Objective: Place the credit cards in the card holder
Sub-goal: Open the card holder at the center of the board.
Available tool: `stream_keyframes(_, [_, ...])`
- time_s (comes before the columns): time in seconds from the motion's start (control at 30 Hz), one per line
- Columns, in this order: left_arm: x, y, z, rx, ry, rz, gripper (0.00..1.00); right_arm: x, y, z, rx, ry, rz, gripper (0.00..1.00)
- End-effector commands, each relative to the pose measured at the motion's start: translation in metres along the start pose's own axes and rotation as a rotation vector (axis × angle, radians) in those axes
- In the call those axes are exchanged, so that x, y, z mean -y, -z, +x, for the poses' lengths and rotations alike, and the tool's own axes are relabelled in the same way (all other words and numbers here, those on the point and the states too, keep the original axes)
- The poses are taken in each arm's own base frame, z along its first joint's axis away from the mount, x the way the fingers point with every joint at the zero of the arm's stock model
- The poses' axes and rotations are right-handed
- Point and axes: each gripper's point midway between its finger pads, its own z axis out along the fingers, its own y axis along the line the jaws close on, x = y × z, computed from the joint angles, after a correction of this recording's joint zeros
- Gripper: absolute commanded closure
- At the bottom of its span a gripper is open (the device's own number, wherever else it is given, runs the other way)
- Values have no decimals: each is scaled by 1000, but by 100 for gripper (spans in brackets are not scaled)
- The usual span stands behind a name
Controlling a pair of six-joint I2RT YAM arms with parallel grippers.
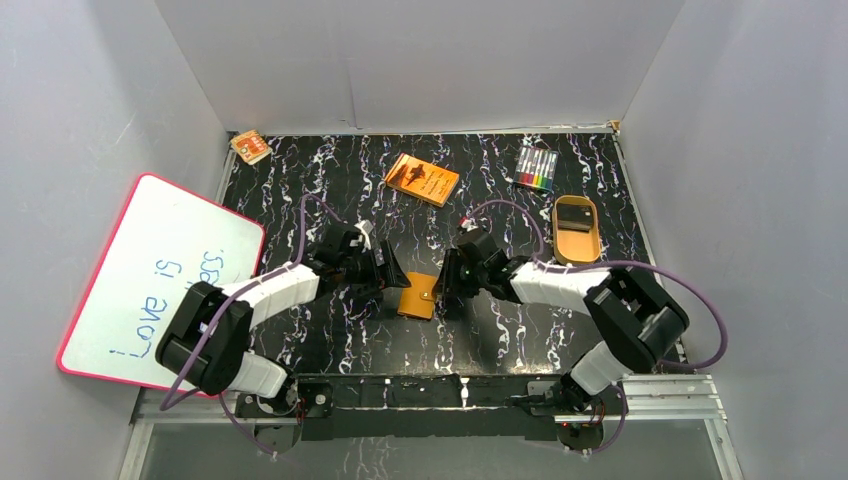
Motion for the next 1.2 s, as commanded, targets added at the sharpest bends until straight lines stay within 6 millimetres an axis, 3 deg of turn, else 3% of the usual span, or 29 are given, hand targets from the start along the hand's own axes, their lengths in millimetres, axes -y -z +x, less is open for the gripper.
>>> stream_keyframes(0.0, [6,1,8,-8,1,43,16,-11,-10,-25,14,-13,-37,59])
stream_keyframes(0.27, [-3,-6,18,-33,23,21,20,-20,-28,-32,-35,14,-70,62])
stream_keyframes(0.67, [-4,-23,11,-42,46,-13,31,-36,-36,-29,-110,82,-144,64])
stream_keyframes(1.0, [-42,-35,20,-53,65,-158,48,-24,-15,-35,-74,108,-45,53])
stream_keyframes(1.17, [-50,-41,25,-67,85,-190,54,-20,-1,-39,-45,143,-4,52])
